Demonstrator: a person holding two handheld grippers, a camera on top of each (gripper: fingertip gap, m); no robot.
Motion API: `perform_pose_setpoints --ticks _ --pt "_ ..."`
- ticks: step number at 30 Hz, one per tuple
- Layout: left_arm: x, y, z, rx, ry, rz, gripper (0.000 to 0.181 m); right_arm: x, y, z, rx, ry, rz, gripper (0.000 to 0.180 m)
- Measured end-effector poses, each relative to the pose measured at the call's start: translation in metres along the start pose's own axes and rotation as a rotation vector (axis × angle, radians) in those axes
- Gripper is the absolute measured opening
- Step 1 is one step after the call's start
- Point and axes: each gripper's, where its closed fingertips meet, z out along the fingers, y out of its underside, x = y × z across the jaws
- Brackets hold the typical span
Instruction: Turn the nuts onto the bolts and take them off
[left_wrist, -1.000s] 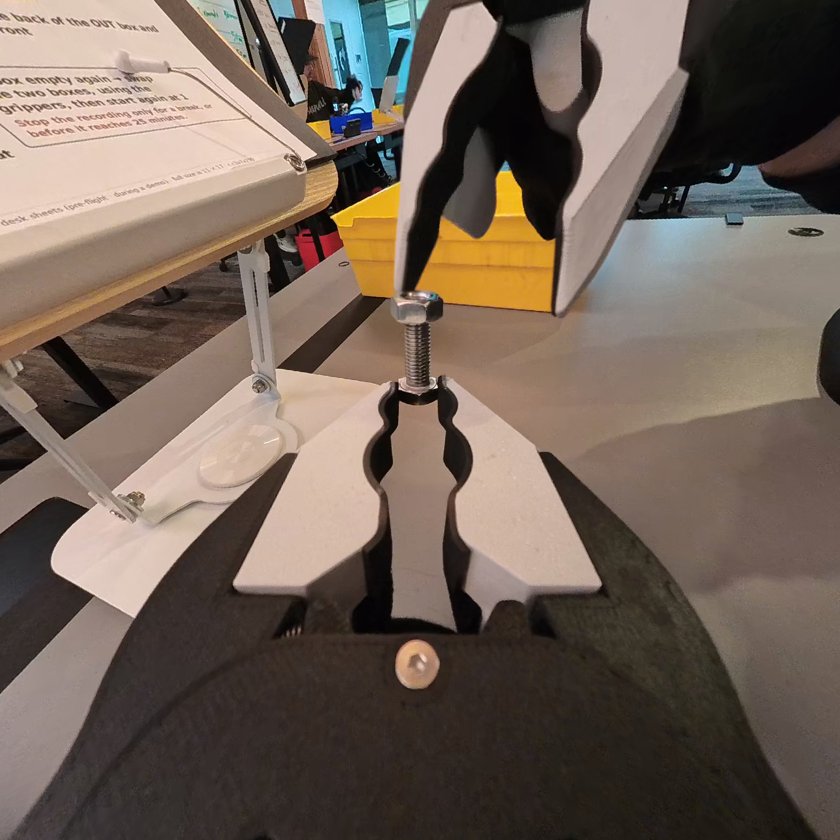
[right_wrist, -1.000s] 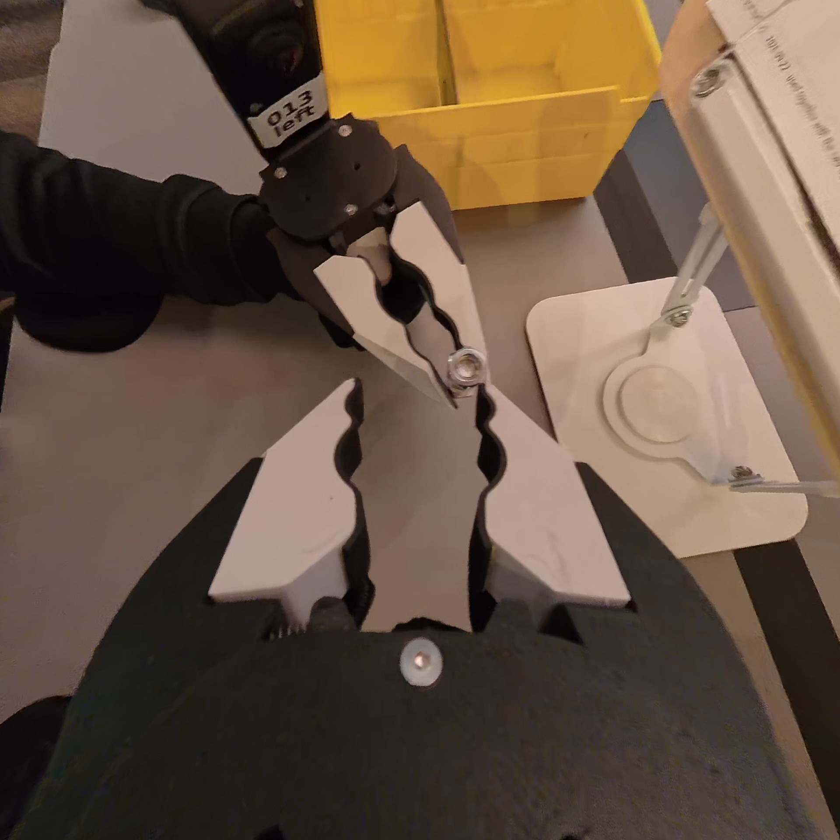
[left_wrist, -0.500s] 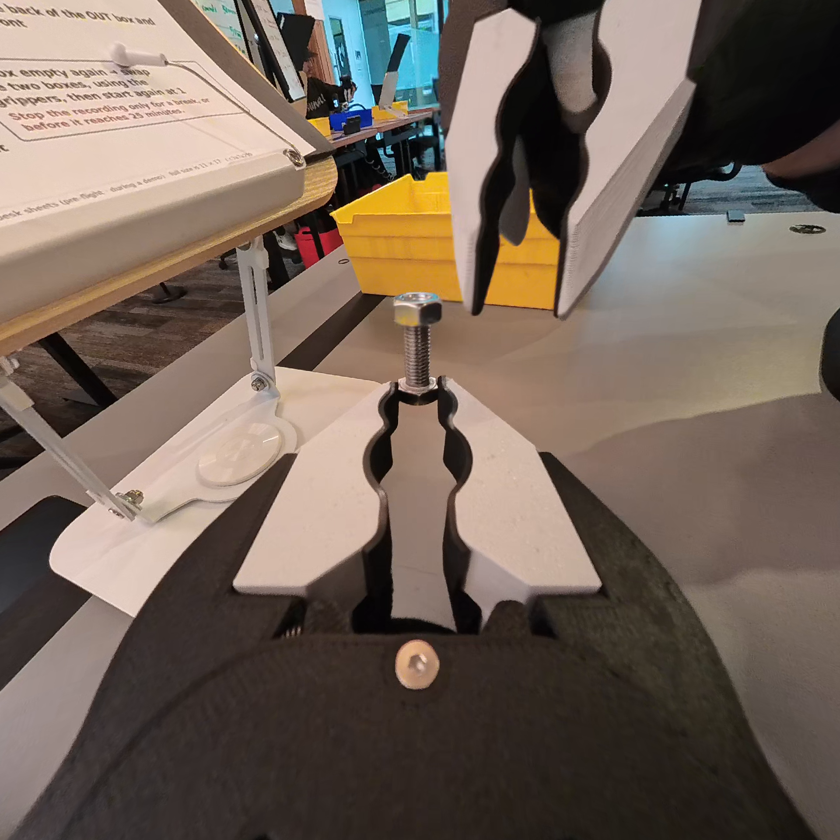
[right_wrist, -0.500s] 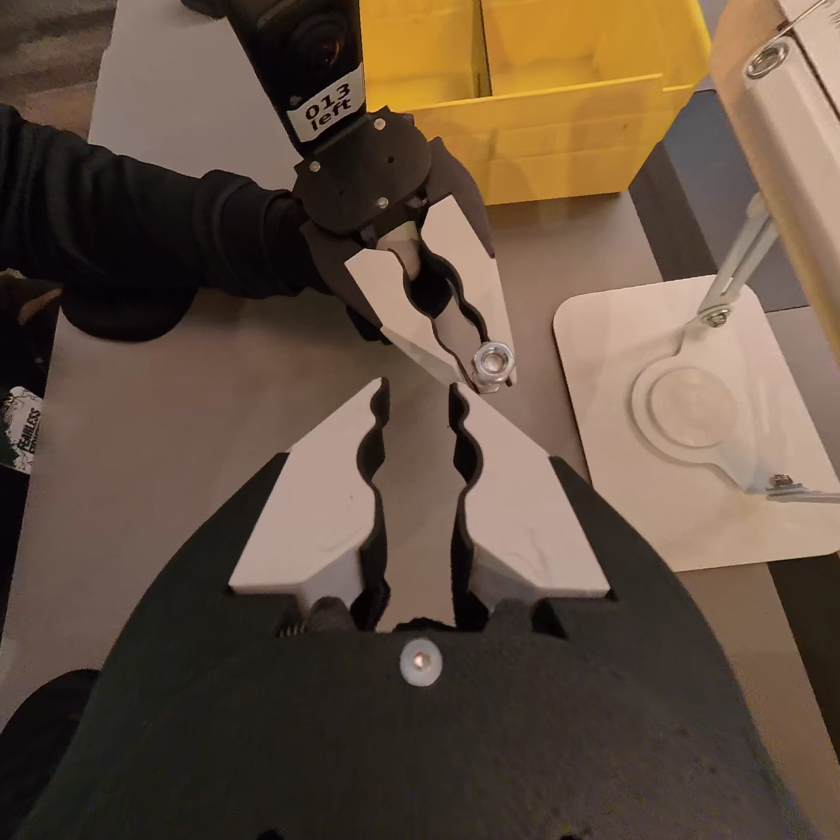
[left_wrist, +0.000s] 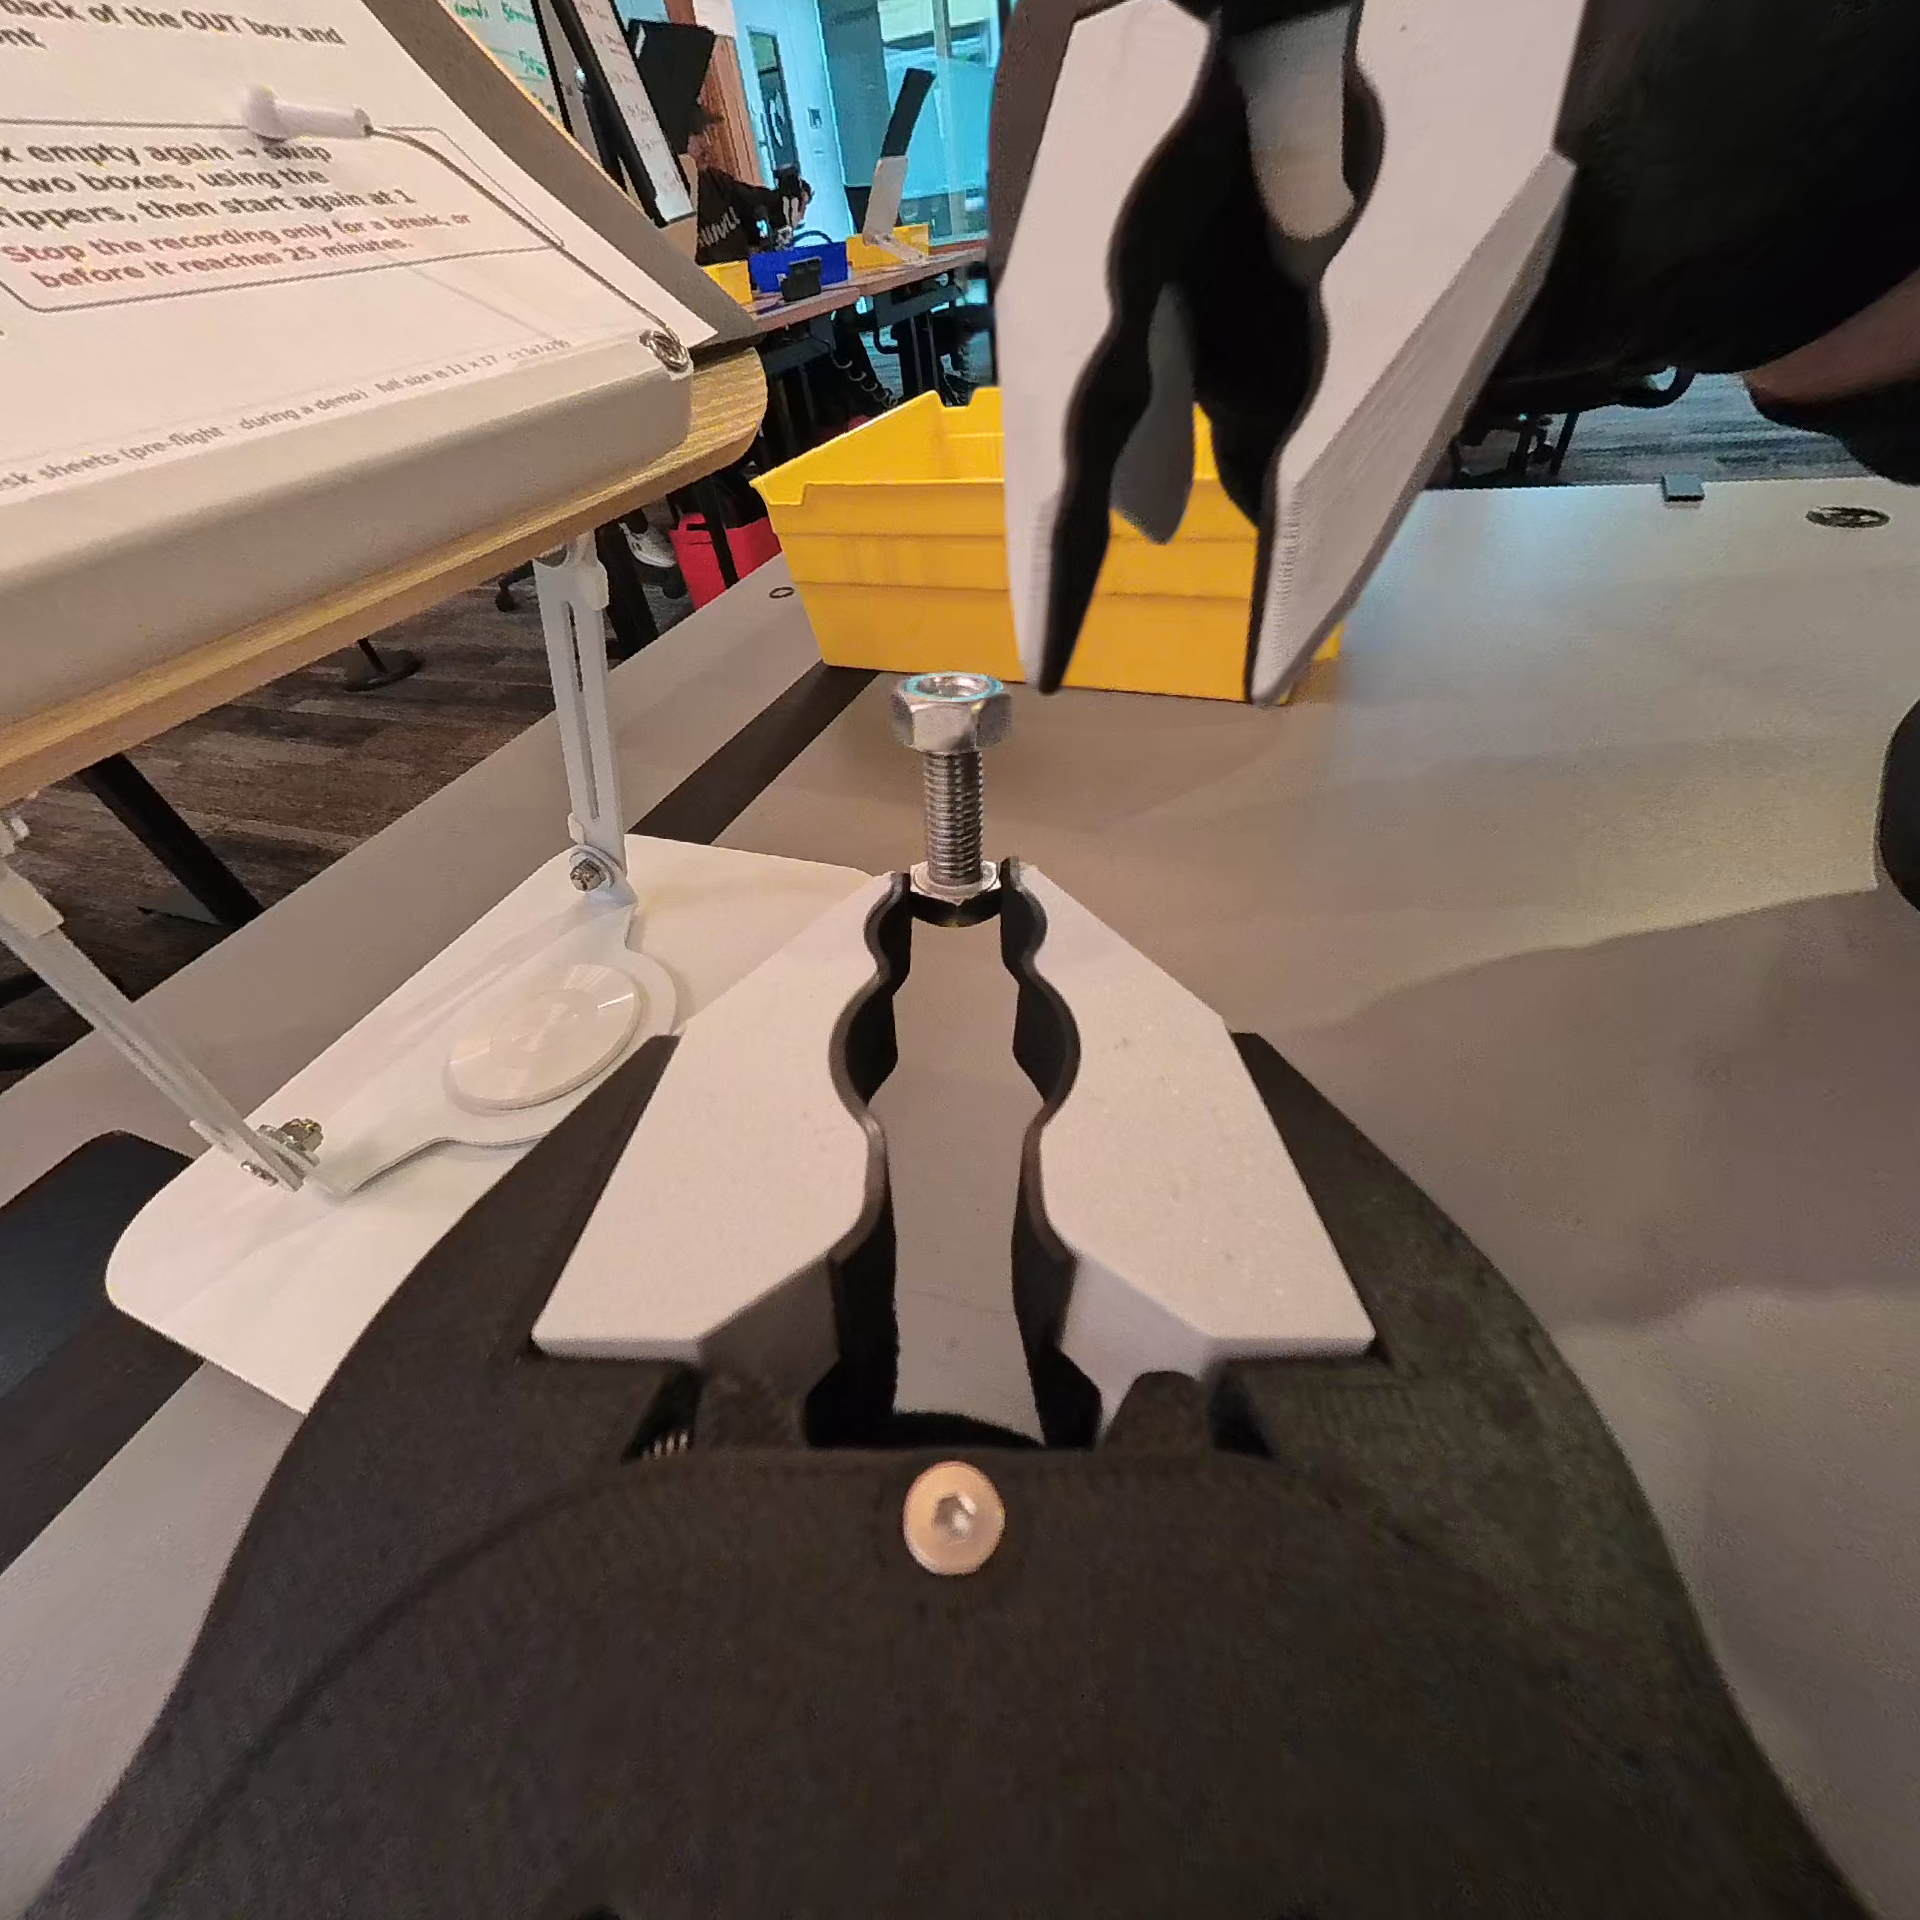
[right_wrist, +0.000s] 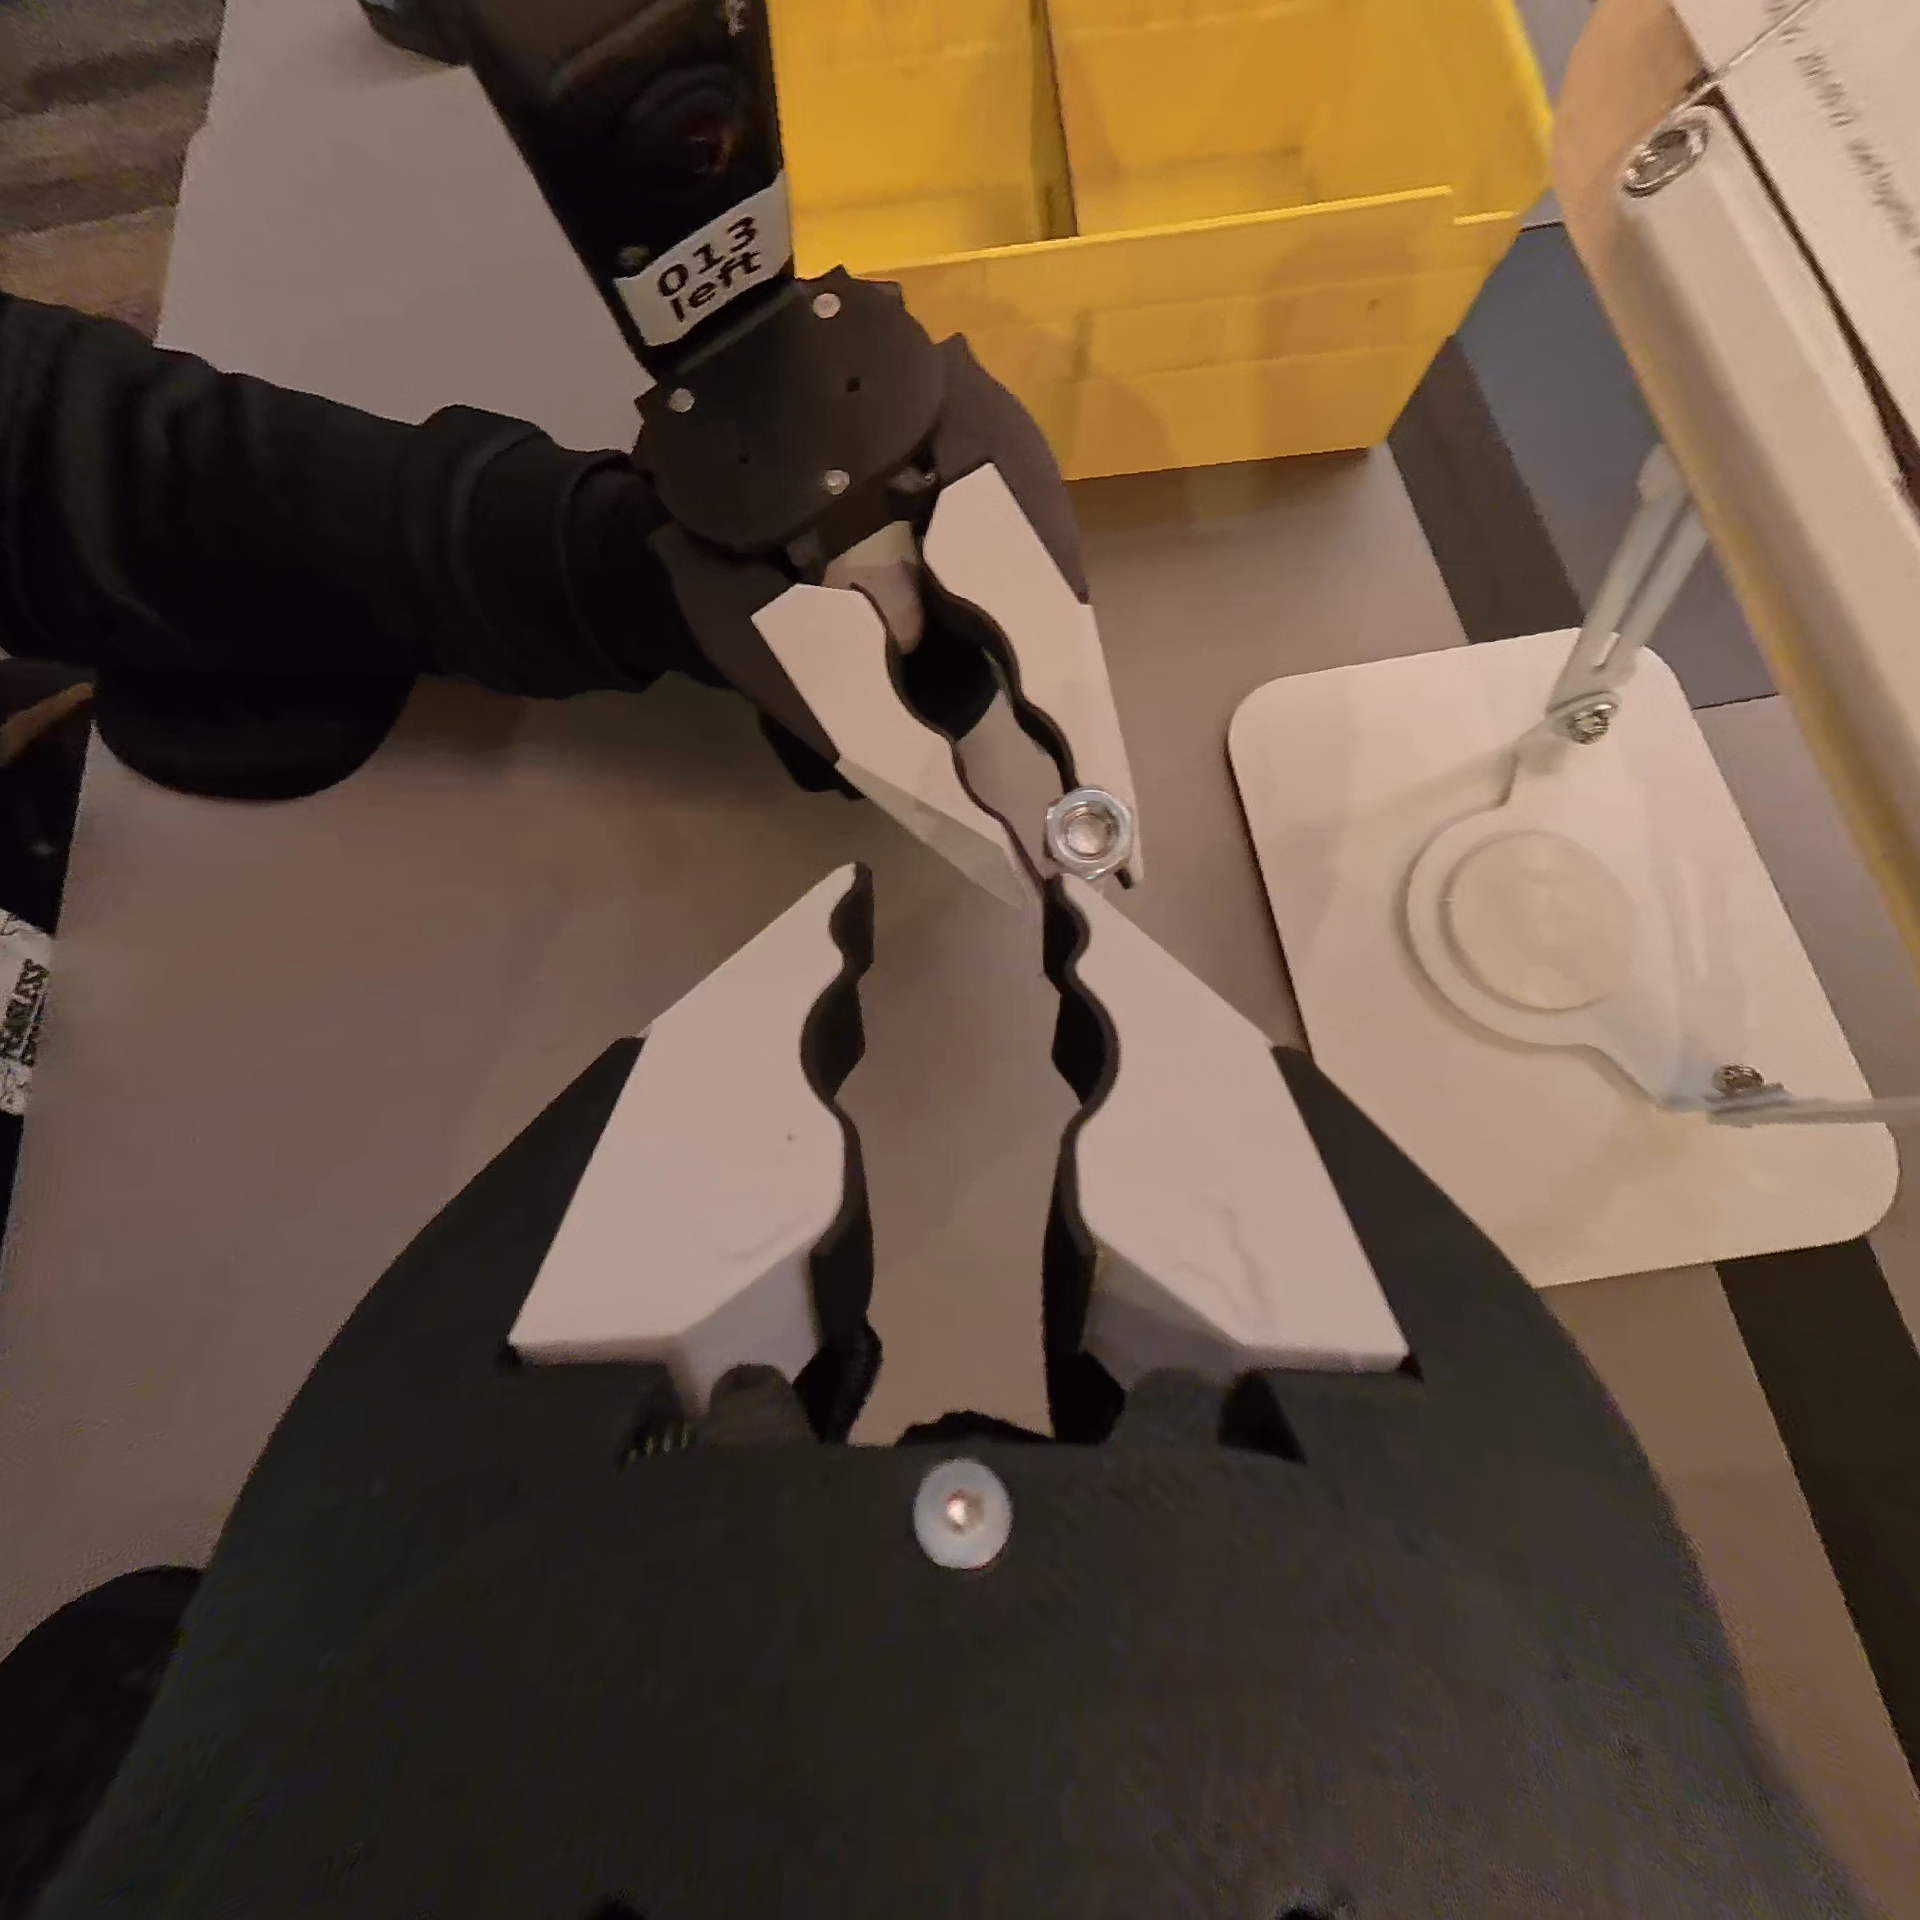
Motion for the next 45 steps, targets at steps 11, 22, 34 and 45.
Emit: perform_pose_setpoints --ticks 11,22,34,45 --pt "0.0 0.001 0.001 -0.001 0.0 -0.002 0.015 -0.004 -0.003 0.0 0.012 -0.013 -0.009 0.027" --pt "0.0 0.0 0.001 0.0 0.001 -0.001 0.015 -0.009 -0.001 0.0 -0.018 -0.036 -0.019 0.018" --pt "0.0 0.0 0.001 0.0 0.0 -0.001 0.015 -0.014 0.001 0.002 -0.033 -0.055 -0.029 0.014" --pt "0.0 0.0 0.001 0.0 0.0 0.0 0.015 -0.021 0.003 0.004 -0.04 -0.096 -0.037 0.009"
